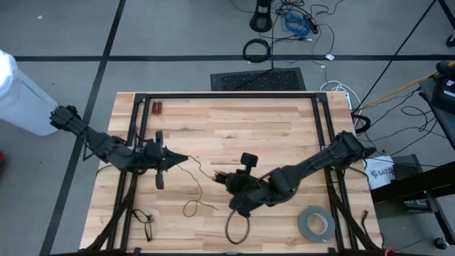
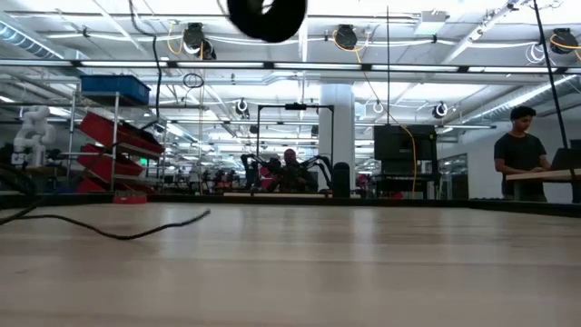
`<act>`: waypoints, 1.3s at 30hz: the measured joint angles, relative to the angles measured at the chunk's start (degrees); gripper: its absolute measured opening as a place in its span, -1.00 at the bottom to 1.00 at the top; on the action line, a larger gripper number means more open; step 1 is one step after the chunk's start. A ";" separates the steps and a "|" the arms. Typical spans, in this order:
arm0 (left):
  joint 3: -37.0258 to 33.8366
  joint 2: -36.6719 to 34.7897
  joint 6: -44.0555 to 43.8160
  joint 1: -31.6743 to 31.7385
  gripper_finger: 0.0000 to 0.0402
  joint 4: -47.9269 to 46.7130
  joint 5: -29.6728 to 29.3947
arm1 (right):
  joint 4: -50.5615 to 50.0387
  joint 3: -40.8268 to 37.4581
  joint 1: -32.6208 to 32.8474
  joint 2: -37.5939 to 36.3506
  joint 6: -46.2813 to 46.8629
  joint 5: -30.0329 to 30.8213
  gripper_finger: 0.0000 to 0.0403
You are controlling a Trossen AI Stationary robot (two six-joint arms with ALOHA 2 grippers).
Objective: Coil cords
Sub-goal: Coil the black wire on the spool
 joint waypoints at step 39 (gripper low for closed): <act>-0.04 18.66 10.13 -3.57 -0.99 34.34 -0.39 | 23.16 0.00 -8.66 0.59 -15.16 2.61 -1.00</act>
